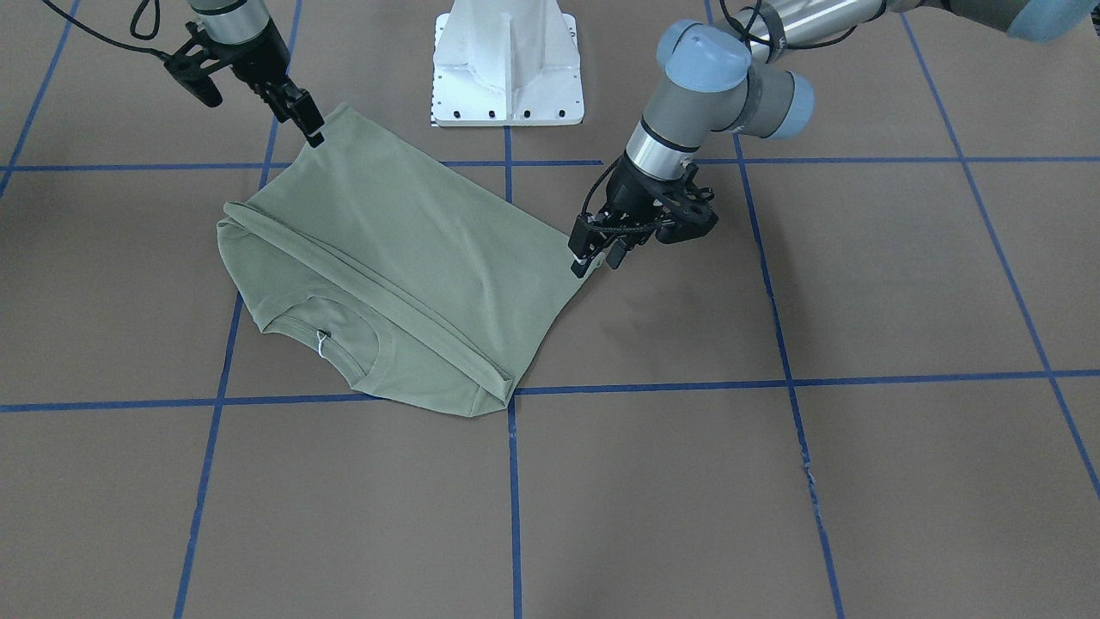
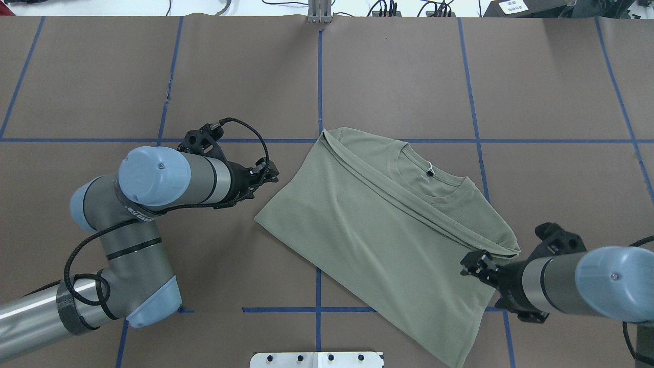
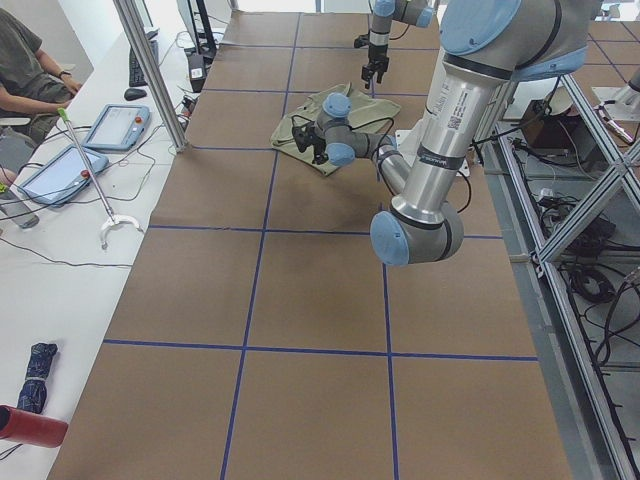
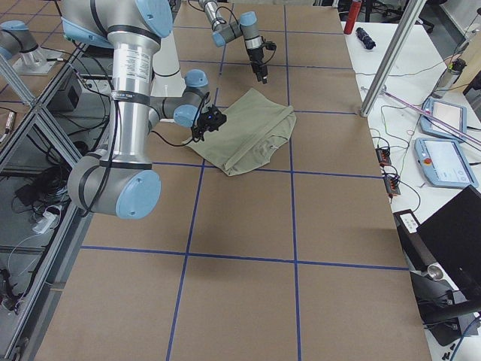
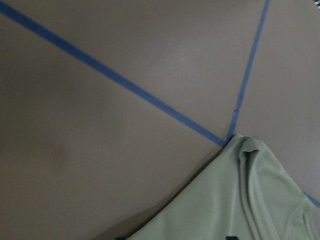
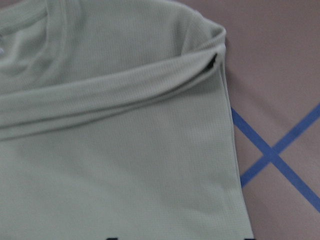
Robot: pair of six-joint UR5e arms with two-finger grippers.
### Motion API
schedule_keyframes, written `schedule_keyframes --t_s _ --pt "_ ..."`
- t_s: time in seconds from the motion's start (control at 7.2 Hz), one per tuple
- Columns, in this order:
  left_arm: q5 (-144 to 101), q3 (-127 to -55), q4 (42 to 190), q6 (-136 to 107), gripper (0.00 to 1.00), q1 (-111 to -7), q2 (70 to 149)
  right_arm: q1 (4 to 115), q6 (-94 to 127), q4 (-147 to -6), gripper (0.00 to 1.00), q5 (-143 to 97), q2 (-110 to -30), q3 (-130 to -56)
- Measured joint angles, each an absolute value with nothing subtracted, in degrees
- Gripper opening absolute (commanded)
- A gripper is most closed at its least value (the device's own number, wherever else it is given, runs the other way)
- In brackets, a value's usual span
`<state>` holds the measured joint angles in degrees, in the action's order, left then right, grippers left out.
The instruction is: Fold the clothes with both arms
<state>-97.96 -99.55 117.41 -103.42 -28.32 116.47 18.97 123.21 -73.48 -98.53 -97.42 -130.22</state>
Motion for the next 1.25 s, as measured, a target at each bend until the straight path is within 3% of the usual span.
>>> schedule_keyframes --t_s 0.69,0.97,1.25 --pt "-96.0 -100.03 109.12 -103.53 0.59 -23.66 116.81 27.3 116.45 -73.54 1.0 -98.56 -89.82 -122.45" --pt "-95.9 -99.53 109.08 -103.45 0.49 -22.91 117.02 27.45 116.32 -73.49 1.0 -98.37 -89.66 -122.09" --pt "-95.53 -99.35 109.07 -103.35 0.0 -22.78 117.09 27.34 116.26 -73.48 1.0 -98.07 -89.61 -121.56"
